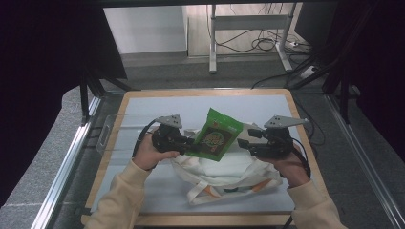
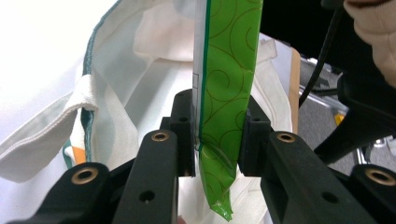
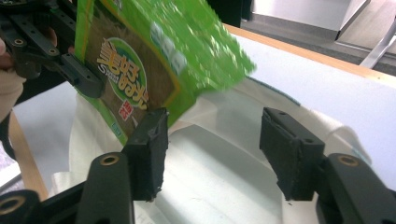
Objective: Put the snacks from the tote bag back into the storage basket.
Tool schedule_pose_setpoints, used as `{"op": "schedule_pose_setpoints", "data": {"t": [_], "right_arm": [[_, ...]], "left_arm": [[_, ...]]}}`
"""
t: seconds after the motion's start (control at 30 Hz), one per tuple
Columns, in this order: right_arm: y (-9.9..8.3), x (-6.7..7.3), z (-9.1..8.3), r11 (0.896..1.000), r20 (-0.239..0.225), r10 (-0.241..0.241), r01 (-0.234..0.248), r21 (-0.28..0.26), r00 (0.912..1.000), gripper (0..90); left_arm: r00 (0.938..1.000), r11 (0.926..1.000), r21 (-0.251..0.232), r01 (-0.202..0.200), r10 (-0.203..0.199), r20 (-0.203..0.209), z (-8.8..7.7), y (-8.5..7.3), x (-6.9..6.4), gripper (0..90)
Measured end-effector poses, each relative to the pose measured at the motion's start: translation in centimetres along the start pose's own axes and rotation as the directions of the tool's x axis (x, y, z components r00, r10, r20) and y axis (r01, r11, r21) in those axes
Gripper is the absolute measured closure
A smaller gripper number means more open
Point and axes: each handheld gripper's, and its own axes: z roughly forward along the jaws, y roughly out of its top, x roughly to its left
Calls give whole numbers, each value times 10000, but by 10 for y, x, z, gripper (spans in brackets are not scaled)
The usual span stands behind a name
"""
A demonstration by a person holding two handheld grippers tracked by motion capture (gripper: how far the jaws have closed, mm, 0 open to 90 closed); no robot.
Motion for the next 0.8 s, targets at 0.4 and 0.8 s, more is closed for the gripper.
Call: {"op": "schedule_pose_setpoints", "data": {"t": [0.4,0.8], "right_arm": [[-19,-1,2,9947,-557,901,-926,-446,9944,332],[-24,4,5,9908,-549,1147,-1182,-653,9919,330]], "left_arm": [[9992,9995,-291,141,-151,-359,3,-10,-11,724],[9997,9981,-601,94,-106,-198,2,-12,-14,723]]}}
